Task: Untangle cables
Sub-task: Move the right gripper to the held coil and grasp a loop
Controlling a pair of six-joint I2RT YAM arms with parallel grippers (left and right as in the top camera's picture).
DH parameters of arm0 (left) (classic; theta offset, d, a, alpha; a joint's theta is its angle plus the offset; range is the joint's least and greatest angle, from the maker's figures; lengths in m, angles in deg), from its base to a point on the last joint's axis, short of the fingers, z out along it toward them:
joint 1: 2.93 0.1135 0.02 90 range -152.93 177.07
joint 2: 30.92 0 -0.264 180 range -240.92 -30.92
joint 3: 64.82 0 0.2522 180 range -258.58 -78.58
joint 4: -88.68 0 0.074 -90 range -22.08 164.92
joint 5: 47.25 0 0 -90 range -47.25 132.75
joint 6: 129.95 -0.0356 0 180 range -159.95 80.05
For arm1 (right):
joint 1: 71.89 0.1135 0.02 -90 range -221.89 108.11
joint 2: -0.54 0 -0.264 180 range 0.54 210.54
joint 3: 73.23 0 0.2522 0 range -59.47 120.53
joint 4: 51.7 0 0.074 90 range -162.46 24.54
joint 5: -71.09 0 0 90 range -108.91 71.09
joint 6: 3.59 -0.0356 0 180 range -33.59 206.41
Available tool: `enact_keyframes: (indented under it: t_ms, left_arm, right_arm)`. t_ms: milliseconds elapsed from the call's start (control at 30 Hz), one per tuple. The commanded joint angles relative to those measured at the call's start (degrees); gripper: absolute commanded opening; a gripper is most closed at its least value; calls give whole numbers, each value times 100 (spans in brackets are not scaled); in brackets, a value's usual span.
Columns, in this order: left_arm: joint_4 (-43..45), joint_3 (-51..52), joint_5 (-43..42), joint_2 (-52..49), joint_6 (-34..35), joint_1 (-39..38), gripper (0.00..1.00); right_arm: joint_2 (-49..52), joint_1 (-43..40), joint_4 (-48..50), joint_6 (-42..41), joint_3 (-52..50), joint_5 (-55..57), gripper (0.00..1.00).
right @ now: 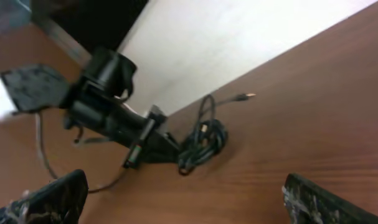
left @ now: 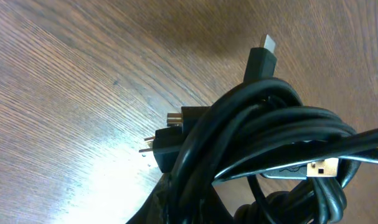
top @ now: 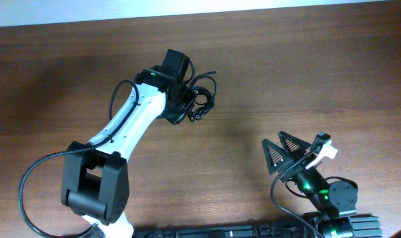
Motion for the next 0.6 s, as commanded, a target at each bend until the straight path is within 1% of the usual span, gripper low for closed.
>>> enact_keyframes:
  t_ms: [0, 33, 67, 100, 133, 167, 200, 233, 267, 300, 333, 367, 400, 467, 500, 567]
  left_arm:
    - [-9, -101, -553, 127, -481, 13, 0]
    - [20, -101, -890, 127, -470, 13, 0]
    - [85, -101, -1322, 127, -302, 13, 1]
    - [208, -101, -1838, 127, -234, 13, 2]
    - [398, -101, -2291, 127, -234, 13, 1]
    - [693, -101, -2859, 127, -245, 13, 0]
    - [984, -101, -3036, 127, -627, 13, 0]
    - [1252, -101, -3042, 127, -1488, 13, 0]
    - [1316, -101, -3045, 125, -1932, 13, 0]
    - [1399, -101, -3023, 127, -3139, 13, 0]
    - [1392, -101, -3023, 127, -3816, 13, 0]
    - [1370, -101, -3021, 127, -4795, 13, 0]
    - [1370, -101, -3023, 127, -5136, 13, 0]
    - [1429, -101, -3025, 127, -5501, 0, 0]
    - [1436, -101, -3032, 127, -5635, -39, 0]
    - [1469, -101, -3071, 131, -5663, -120, 0]
  right_arm:
    - [35, 26, 50, -264, 2, -509, 99]
    - [170, 26, 48, -267, 105, -564, 99]
    - [391, 26, 4, -264, 251, -562, 99]
    - [874, 26, -46, -240, 529, -573, 99]
    - [1462, 26, -44, -55, 813, -654, 99]
    - [2361, 26, -57, 426, 1281, -881, 99]
    - [2990, 26, -55, 520, 1626, -1067, 99]
    - [3790, 26, 2, 518, 2085, -1447, 99]
    - [4194, 26, 94, 516, 2293, -1641, 99]
    - [4795, 26, 492, 507, 2457, -1814, 98]
    - [5088, 26, 852, 492, 2461, -1923, 98]
    - [5410, 26, 1259, 494, 2461, -1956, 99]
    - [5560, 26, 1451, 496, 2461, -1937, 99]
    - [5978, 26, 1576, 518, 2459, -1521, 99]
    - [6144, 26, 1578, 520, 2459, -1412, 95]
    - [6441, 26, 1602, 560, 2459, -1287, 86]
